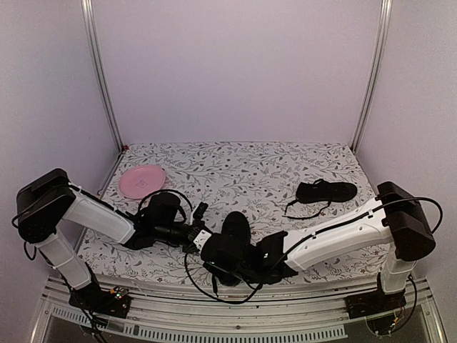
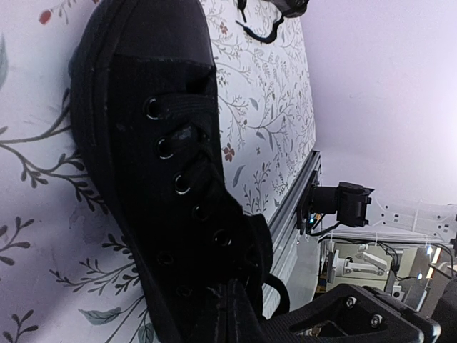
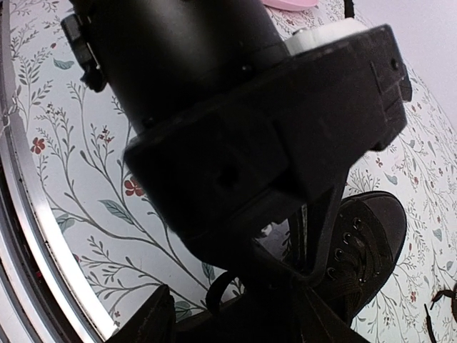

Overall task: Tie the shoes
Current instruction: Tie the crossed shoelace on the shoe.

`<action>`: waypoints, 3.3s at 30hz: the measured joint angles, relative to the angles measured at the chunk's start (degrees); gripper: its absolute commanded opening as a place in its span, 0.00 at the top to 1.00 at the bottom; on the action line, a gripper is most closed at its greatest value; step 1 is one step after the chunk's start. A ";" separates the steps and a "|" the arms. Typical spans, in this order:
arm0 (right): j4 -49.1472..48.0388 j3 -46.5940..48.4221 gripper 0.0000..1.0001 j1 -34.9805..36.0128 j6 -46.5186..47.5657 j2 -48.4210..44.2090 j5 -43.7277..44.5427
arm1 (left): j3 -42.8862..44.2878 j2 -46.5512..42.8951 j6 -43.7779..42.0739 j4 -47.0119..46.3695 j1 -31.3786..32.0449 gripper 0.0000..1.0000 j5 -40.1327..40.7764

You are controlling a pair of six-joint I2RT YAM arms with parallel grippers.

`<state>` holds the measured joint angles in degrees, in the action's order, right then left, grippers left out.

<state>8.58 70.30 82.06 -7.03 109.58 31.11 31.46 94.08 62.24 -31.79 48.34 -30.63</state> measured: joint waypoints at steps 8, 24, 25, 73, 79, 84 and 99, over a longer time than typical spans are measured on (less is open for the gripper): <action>2.99 1.73 0.76 0.04 0.09 1.44 4.68 | 0.00 0.00 0.00 -0.02 0.00 1.00 -0.02; -4.79 -9.51 0.98 -5.99 -10.45 -10.10 -8.92 | 0.00 0.11 0.00 0.42 0.02 1.00 0.02; -5.64 -10.32 0.98 -6.64 -11.26 -10.88 -10.16 | 0.00 0.11 0.00 0.44 0.02 1.00 0.00; -10.51 -20.57 0.51 -15.02 -28.20 -21.09 -26.71 | -4.87 -6.51 -3.91 -0.42 0.04 0.70 3.30; -9.11 -20.46 0.47 -16.92 -29.88 -19.50 -27.98 | -6.95 -10.75 -4.33 -0.28 0.04 0.53 5.01; -11.21 -22.62 0.47 -20.81 -30.51 -19.28 -31.50 | -6.97 -14.53 -6.80 0.11 0.33 0.47 5.35; -16.00 -21.84 0.54 -23.47 -26.51 -12.02 -39.91 | 0.44 -8.15 -9.97 5.62 1.62 0.49 4.17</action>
<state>-7.42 48.47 58.59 -33.54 97.56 -8.80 31.90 85.93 52.27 -26.17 49.95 -26.46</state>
